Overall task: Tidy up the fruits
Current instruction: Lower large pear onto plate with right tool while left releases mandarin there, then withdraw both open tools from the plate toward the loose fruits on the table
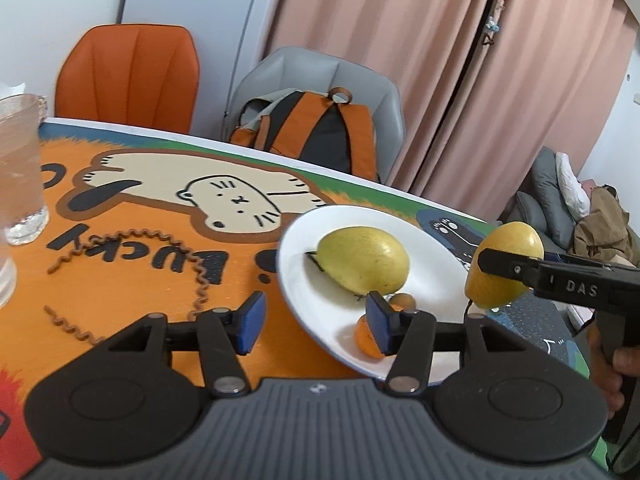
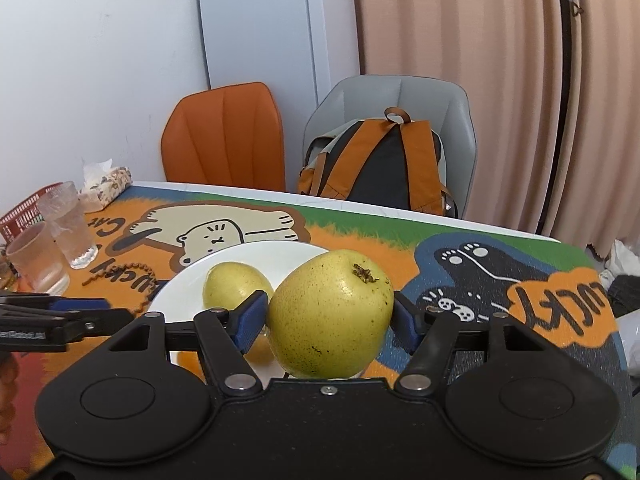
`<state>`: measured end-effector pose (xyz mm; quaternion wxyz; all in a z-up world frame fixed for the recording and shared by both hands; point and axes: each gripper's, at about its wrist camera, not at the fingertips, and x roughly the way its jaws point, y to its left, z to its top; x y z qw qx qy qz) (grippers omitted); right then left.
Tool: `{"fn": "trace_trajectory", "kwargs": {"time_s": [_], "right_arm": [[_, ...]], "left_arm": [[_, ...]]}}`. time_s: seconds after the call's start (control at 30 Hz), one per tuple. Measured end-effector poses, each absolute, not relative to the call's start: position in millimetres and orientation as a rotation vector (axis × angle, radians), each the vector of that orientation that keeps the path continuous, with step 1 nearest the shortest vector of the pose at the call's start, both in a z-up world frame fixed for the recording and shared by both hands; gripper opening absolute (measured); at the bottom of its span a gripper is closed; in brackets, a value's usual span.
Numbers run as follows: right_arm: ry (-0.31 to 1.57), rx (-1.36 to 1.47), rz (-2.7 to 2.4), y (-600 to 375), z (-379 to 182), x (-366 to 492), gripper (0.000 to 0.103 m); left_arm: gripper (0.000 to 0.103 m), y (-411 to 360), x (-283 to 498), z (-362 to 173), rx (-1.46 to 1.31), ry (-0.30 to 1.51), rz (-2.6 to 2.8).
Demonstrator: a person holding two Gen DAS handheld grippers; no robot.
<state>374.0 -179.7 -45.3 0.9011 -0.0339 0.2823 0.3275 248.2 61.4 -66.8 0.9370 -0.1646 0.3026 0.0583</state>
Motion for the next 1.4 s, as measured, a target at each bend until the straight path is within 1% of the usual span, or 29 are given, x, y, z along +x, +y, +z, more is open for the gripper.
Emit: {"fn": "trace_trajectory", "kwargs": {"time_s": [0.17, 0.4, 0.43, 0.47, 0.53, 0.63, 1.23, 1.4], "right_arm": [[0.600, -0.107, 0.682, -169.6, -53.0, 383.0, 0.062], [0.614, -0.128, 0.693, -157.6, -60.9, 389.4, 0.063], [0.622, -0.127, 0.693, -155.4, -62.3, 390.0, 0.061], [0.622, -0.118, 0.694, -154.4, -63.0, 390.0, 0.057], [0.611, -0.108, 0.693, -153.4, -60.7, 388.5, 0.057], [0.608, -0.122, 0.685, -151.3, -58.5, 386.0, 0.054], [0.623, -0.073, 0.679, -172.9, -54.5, 357.4, 0.053], [0.622, -0.057, 0.687, -181.8, -48.5, 343.4, 0.055]], "left_arm": [[0.058, 69.1, 241.4, -67.6, -0.346, 0.620, 0.150], [0.072, 74.8, 234.0, -71.3, -0.357, 0.620, 0.191], [0.073, 76.4, 233.4, -72.0, -0.360, 0.620, 0.199], [0.073, 78.3, 232.4, -72.6, -0.366, 0.621, 0.208], [0.073, 82.2, 229.8, -73.4, -0.378, 0.620, 0.219], [0.074, 86.5, 227.1, -75.0, -0.387, 0.624, 0.233], [0.076, 80.4, 208.1, -73.9, -0.408, 0.633, 0.226], [0.084, 72.7, 201.7, -68.6, -0.399, 0.625, 0.228]]}}
